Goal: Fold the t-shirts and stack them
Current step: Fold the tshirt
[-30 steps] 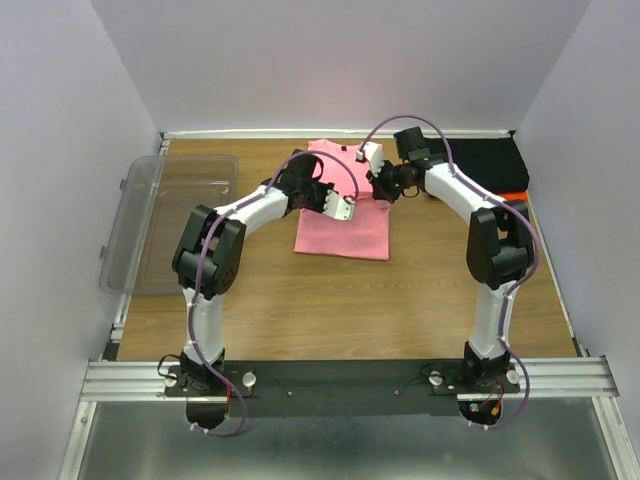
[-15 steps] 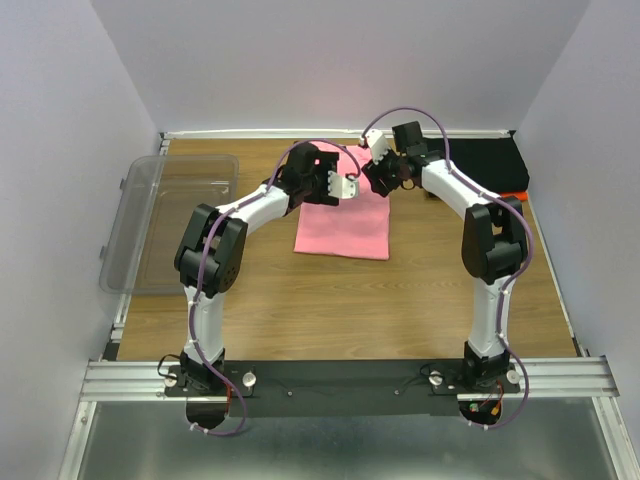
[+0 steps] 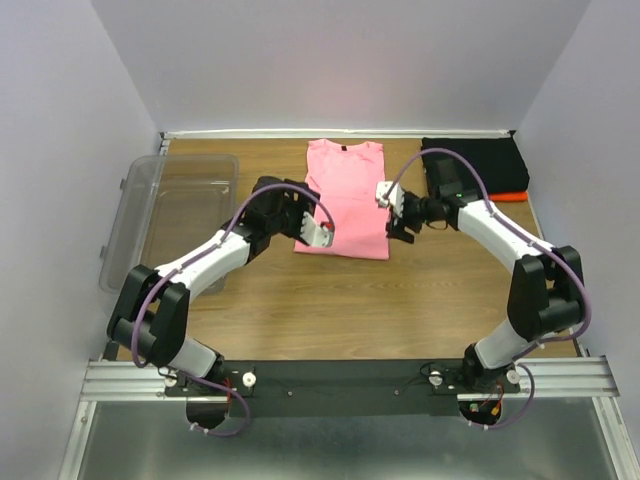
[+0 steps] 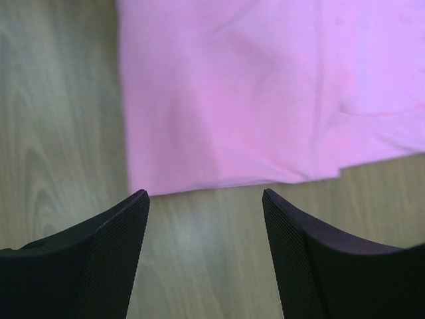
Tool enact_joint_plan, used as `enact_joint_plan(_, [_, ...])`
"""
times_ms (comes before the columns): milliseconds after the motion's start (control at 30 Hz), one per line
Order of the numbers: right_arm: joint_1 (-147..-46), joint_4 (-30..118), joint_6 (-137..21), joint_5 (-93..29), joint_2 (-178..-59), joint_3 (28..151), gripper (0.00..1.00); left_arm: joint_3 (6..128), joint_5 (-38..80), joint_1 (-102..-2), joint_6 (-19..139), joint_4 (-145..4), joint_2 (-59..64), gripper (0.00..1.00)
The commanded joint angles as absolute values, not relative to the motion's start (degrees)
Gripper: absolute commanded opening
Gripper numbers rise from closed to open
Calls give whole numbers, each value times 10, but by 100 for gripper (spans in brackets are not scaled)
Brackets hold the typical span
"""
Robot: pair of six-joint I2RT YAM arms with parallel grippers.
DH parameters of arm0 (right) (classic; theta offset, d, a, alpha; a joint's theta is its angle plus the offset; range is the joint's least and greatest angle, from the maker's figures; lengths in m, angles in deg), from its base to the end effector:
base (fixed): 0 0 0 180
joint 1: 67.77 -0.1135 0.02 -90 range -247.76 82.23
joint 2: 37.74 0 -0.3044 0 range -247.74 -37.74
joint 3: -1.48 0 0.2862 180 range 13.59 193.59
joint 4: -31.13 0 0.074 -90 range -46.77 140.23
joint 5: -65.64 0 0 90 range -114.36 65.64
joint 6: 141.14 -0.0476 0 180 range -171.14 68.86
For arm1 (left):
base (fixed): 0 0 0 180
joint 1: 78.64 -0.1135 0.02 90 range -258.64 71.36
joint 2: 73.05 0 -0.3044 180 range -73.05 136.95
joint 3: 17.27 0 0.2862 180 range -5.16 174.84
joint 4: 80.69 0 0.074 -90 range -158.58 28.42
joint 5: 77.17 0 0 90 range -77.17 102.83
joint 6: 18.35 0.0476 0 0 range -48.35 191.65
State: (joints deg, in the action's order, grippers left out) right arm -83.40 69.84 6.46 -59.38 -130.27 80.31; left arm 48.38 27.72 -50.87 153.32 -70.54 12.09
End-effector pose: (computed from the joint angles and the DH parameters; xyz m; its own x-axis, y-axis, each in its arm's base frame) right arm 0.3590 0.1288 0.2603 0.0620 -0.7007 -0.7108 -0.9432 0.1918 -0.2714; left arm 0.3202 -0.1824 0.2620 0.5777 0.7765 -0.2517 0.5268 -0.1192 0.8416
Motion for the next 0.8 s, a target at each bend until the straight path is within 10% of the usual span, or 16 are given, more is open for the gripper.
enact_joint_plan(0, [-841, 738, 190, -643, -1306, 735, 74, 431, 312, -490, 1609, -637, 112, 91])
enact_joint_plan(600, [-887, 669, 106, -571, -1331, 697, 69, 440, 272, -457, 1602, -627, 234, 82])
enact_joint_plan(767, [-887, 662, 87, -553, -1350, 710, 66, 443, 259, -457, 1595, -634, 251, 62])
